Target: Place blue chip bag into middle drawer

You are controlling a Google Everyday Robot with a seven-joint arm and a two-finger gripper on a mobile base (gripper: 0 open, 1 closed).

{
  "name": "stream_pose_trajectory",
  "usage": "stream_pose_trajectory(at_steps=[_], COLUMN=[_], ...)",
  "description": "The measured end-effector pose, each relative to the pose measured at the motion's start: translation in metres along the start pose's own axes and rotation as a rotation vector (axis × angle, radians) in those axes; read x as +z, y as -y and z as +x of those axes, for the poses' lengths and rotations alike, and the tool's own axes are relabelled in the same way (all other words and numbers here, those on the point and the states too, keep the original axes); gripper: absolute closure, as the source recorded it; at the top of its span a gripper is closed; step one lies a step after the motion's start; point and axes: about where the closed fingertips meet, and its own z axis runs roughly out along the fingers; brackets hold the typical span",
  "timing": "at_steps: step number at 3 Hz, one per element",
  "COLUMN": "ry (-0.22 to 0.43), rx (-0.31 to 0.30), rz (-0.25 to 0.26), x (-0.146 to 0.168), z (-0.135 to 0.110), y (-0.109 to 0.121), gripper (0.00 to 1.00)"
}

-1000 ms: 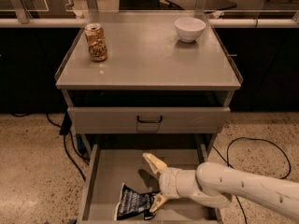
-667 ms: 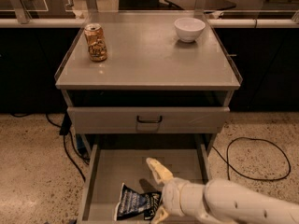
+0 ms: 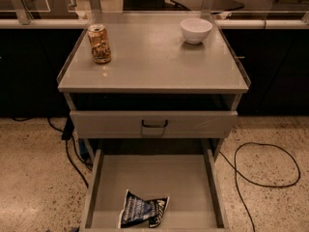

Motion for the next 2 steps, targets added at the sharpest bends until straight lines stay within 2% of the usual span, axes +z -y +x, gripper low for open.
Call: stream_pose_trajectory(at_steps=[1,2], ry=[0.048,0.050], rx=[-0.084,-0.090], rz=[-0.060,-0.061], x=[-0.0042,-0.0036], z=[-0.0689,-0.0721], y=[-0.0280,-0.0249], gripper=[0.00,0.00])
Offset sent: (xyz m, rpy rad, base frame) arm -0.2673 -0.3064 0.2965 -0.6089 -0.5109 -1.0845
